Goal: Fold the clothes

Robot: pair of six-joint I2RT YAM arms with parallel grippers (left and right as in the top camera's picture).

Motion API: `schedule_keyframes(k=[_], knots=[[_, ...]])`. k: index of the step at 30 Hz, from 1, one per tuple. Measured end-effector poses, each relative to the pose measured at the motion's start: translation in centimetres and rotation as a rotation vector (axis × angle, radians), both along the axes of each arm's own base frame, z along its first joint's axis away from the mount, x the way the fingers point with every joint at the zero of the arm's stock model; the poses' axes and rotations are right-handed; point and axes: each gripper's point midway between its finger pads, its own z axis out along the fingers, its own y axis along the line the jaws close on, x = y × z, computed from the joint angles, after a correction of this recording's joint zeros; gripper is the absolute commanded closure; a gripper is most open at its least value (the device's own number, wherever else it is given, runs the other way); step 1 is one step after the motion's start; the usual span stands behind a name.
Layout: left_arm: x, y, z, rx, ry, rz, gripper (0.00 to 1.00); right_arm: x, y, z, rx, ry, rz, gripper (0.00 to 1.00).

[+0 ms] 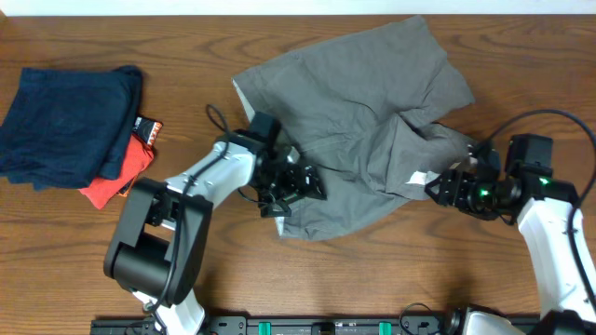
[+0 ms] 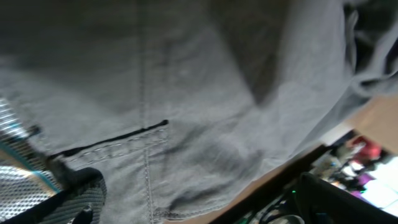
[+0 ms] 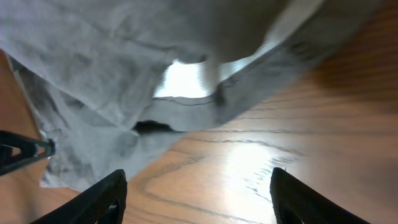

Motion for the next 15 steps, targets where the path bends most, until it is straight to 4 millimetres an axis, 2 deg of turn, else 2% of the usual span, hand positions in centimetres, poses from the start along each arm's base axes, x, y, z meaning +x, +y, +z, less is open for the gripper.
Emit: schedule_keyframes(k=[2, 4, 6, 8, 9, 13, 15], knots=[[-0.4, -0.4, -0.1, 0.022, -0.020, -0.031, 0.08, 0.2, 0.7, -0.2, 0.017, -0.002, 0.023, 0.29], [-0.8, -0.7, -0.3, 0.043, -0.037, -0.058, 0.08, 0.5, 1.0, -0.2, 0.023, -0.013, 0.036, 0.28], [-0.9, -0.9, -0.4, 0.055, -0.052, -0.074, 0.07, 0.6, 1.4, 0.0, 0.029, -0.023, 0.050, 0.28], [-0.9, -0.8, -0.4, 0.060, -0.058, -0.078, 0.00, 0.7, 1.6, 0.0, 0.030, -0.026, 0.057, 0.28], [-0.8, -0.8, -0.2, 0.056, -0.061, -0.076, 0.02, 0.7, 1.6, 0.0, 0.030, -0.028, 0.059, 0.29], [-0.2, -0.1, -0.2, 0.071, -0.071, -0.055, 0.02, 1.1, 1.6, 0.1, 0.025, -0.048, 0.066, 0.45], [0.4, 0.7, -0.2, 0.095, -0.088, -0.035, 0.02, 1.4, 1.6, 0.2, 0.023, -0.063, 0.069, 0.46]])
